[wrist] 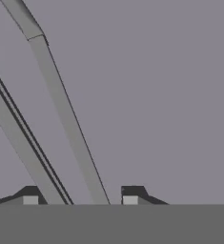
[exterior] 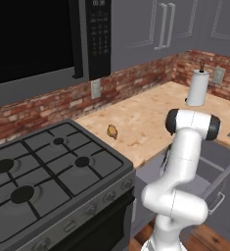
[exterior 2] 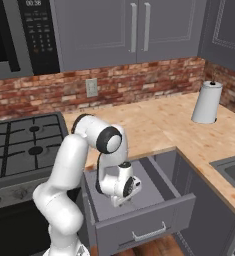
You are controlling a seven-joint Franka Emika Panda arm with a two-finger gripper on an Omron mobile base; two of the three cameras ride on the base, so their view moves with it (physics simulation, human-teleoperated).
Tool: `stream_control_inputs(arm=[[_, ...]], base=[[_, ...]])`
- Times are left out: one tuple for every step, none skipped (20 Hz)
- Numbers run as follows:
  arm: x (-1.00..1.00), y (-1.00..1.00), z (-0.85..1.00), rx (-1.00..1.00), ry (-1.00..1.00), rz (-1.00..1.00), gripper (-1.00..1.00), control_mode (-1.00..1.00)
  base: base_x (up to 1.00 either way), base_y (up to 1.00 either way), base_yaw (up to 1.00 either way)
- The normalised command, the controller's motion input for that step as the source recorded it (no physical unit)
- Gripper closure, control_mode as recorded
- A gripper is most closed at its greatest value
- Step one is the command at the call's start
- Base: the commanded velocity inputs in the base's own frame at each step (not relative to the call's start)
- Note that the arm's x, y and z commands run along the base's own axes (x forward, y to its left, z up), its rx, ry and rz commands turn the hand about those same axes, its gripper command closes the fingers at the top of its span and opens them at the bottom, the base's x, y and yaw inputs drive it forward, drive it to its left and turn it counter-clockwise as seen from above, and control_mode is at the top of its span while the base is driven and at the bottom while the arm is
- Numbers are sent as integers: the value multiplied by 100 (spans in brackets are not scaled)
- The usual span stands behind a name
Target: Pick the tongs from the drawer and place it on the counter.
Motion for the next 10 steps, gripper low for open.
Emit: stream_control_inputs(arm=[[-24, -2, -81, 0, 0, 0, 100, -100], [-29, -2, -79, 0, 0, 0, 100, -100], [-32, -1, -76, 0, 0, 0, 100, -100], [-38, -2, -74, 0, 0, 0, 100, -100], [-41, -3, -71, 0, 0, 0, 100, -100], [-46, -4, -66, 0, 0, 0, 100, -100], [-51, -4, -62, 0, 0, 0, 100, -100], [-58, -4, -56, 0, -1, 0, 100, -100], [-60, -6, -51, -2, -2, 0, 100, -100], [-65, -9, -46, -3, -4, 0, 100, -100]], base=[[0, 0, 0], [0, 0, 0], [0, 0, 0], [0, 0, 0], [0, 0, 0], [0, 0, 0], [0, 0, 0], [0, 0, 0], [0, 0, 0], [0, 0, 0]])
